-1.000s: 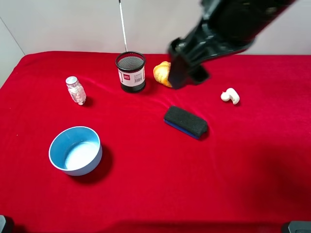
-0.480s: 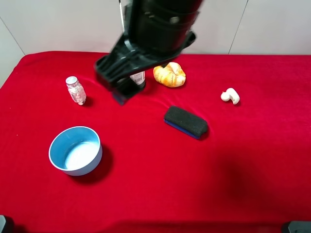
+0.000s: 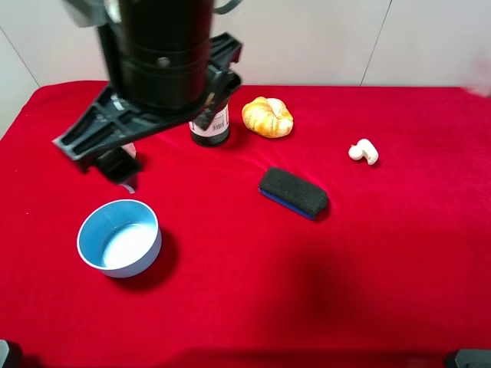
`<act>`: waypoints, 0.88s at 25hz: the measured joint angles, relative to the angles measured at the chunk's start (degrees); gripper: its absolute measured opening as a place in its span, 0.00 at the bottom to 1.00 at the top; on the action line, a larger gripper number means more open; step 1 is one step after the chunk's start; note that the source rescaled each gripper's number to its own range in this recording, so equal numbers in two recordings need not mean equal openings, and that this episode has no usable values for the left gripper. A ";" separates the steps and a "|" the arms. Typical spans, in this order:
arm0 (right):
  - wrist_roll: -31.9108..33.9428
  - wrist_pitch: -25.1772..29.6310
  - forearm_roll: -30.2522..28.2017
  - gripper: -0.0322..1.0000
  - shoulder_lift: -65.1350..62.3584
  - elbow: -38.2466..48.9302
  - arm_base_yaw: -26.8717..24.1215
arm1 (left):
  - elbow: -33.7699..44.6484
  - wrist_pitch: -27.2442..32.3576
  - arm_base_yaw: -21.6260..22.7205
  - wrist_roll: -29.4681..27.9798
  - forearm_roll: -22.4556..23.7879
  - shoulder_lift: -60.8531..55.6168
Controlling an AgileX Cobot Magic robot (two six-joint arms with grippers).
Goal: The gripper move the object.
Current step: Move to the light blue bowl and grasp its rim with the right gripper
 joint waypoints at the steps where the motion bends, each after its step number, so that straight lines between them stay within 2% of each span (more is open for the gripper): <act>1: 0.01 0.28 0.64 1.00 0.93 -0.98 0.08 | 0.00 0.00 0.00 0.00 0.00 0.00; 15: 0.44 0.50 5.72 1.00 12.87 -12.26 0.08 | 0.00 0.00 0.00 0.00 0.00 0.00; 22: 0.89 0.43 6.57 1.00 16.89 -14.01 0.08 | 0.00 0.00 0.00 0.00 0.00 0.00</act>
